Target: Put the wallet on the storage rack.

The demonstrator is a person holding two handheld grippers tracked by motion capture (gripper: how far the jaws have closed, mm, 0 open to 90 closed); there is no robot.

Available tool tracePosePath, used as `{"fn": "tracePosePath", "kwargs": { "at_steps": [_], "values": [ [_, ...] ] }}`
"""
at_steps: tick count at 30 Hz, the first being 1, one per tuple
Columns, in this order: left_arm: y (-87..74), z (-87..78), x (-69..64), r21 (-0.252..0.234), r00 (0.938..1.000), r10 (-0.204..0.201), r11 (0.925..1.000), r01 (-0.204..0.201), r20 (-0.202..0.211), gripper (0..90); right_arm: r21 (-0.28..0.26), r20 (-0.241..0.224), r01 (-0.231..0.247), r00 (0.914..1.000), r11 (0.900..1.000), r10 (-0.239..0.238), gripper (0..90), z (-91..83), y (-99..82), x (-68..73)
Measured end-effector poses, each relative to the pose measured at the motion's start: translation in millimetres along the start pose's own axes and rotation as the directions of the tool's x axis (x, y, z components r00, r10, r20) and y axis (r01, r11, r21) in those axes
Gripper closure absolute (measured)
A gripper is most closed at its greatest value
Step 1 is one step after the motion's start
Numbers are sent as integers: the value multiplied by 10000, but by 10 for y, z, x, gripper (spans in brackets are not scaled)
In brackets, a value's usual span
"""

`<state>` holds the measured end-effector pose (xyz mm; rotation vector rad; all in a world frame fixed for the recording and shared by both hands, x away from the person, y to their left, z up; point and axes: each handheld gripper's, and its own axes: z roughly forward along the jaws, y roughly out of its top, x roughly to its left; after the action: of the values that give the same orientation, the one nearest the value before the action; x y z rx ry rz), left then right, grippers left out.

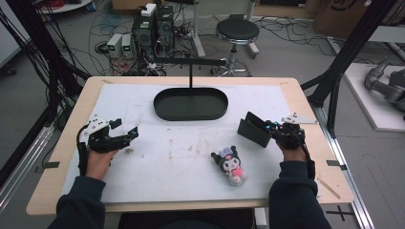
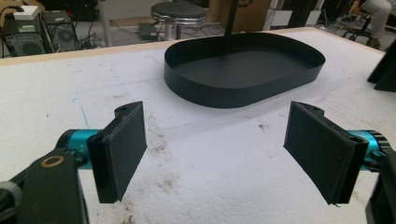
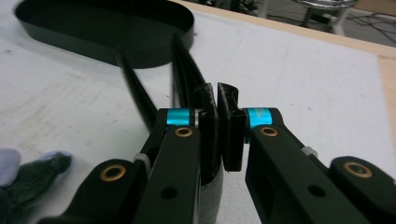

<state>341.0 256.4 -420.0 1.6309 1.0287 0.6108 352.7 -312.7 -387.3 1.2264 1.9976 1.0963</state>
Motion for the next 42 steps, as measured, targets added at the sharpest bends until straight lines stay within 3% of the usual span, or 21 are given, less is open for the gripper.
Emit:
{"fn": "tracePosePath", "kwargs": {
  "at_steps": [4, 8, 12, 22, 28, 30, 32, 34, 36, 42],
  "values": [
    [-1, 1, 1, 3, 10000, -12, 10000, 12, 6, 206, -163, 979, 66, 9952, 9998, -49, 887, -57, 42, 48],
    [-1, 4, -3, -12, 10000, -3, 10000, 3, 9, 206, 175, 1683, -189, 9856, 9997, 157, 880, -11, -13, 25],
    [-1, 4, -2, -12, 10000, 1, 10000, -1, -9, 206, 117, 1785, -681, 9818, 9976, 649, 870, -14, -23, -10],
    [-1, 2, -5, -2, 10000, -2, 10000, 2, -12, 206, -93, 1611, -899, 9828, 9959, 902, 710, -13, -28, -32],
    [3, -5, -5, -28, 10000, 25, 10000, -25, -47, 206, -674, 975, -1336, 9854, 9887, 1398, 566, -53, -44, -71],
    [4, -7, -2, -55, 10000, 29, 10000, -29, -54, 206, -880, 445, -1054, 9930, 9905, 1096, 496, -65, -39, -62],
    [4, -8, 0, -53, 10000, 42, 10000, -43, -57, 206, -1061, 17, -375, 9993, 9937, 379, 364, -53, -38, -35],
    [4, -8, -1, -50, 10000, 30, 10000, -30, -41, 206, -902, 20, 396, 9992, 9951, -395, 284, -10, -47, 9],
    [4, -8, -2, -46, 10000, 48, 10000, -48, -40, 206, -654, -66, 842, 9964, 9943, -848, 244, 45, -60, 45],
    [2, 0, -8, -11, 10000, 57, 10000, -57, -11, 206, -61, -170, 861, 9961, 9963, -862, 238, 184, -102, 46]
  ]
}}
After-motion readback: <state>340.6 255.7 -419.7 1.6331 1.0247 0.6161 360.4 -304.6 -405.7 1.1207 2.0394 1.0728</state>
